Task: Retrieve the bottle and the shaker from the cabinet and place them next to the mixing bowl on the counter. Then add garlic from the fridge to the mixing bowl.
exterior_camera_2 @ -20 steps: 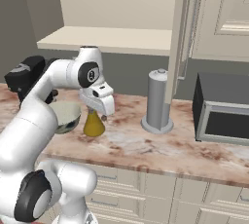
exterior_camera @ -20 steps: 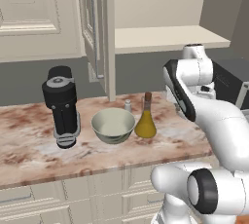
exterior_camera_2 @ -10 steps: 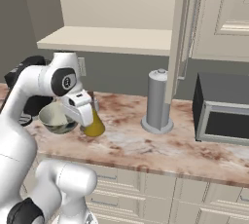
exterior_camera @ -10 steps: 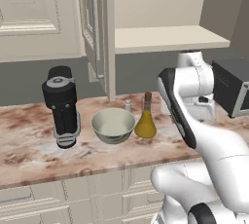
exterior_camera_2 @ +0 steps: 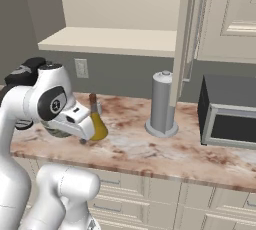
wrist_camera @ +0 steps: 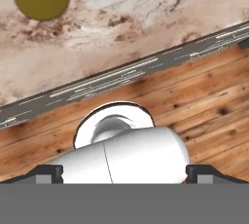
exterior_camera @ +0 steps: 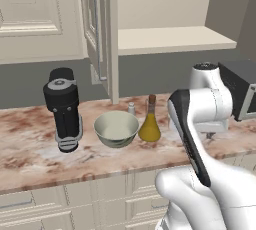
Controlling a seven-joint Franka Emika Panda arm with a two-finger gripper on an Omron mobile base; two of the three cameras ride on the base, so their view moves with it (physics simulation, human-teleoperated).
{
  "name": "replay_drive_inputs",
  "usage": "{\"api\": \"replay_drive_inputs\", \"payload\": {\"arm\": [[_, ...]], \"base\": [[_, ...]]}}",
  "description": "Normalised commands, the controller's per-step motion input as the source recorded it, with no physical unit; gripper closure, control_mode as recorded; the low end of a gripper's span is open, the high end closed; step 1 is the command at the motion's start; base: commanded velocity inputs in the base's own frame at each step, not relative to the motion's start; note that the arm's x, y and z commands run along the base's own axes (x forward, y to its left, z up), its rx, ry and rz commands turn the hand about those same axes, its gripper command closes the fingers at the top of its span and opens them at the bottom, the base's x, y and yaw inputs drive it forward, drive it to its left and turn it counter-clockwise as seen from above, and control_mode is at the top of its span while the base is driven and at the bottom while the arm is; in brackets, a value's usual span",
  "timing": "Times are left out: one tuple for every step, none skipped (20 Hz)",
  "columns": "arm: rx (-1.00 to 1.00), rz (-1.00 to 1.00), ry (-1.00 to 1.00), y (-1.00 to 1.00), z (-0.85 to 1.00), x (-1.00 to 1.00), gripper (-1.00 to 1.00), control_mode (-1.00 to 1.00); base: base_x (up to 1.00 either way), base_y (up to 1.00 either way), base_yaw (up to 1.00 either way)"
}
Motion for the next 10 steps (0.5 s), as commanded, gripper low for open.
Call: {"api": "replay_drive_inputs", "payload": {"arm": [[-0.01,0.18,0.00,0.00,0.00,0.05,-1.00,-1.00],[0.00,0.09,0.01,0.00,0.00,0.00,-1.00,-1.00],[0.00,0.00,0.00,0.00,0.00,0.00,-1.00,-1.00],[0.00,0.00,0.00,0.00,0.00,0.00,-1.00,-1.00],[0.00,0.00,0.00,0.00,0.00,0.00,-1.00,-1.00],[0.00,0.00,0.00,0.00,0.00,0.00,-1.00,-1.00],[0.00,0.00,0.00,0.00,0.00,0.00,-1.00,-1.00],[0.00,0.00,0.00,0.00,0.00,0.00,-1.00,-1.00],[0.00,0.00,0.00,0.00,0.00,0.00,-1.00,-1.00],[0.00,0.00,0.00,0.00,0.00,-0.06,-1.00,-1.00]], "base": [[0.00,0.00,0.00],[0.00,0.00,0.00],[0.00,0.00,0.00],[0.00,0.00,0.00],[0.00,0.00,0.00],[0.00,0.00,0.00],[0.00,0.00,0.00],[0.00,0.00,0.00],[0.00,0.00,0.00],[0.00,0.00,0.00]]}}
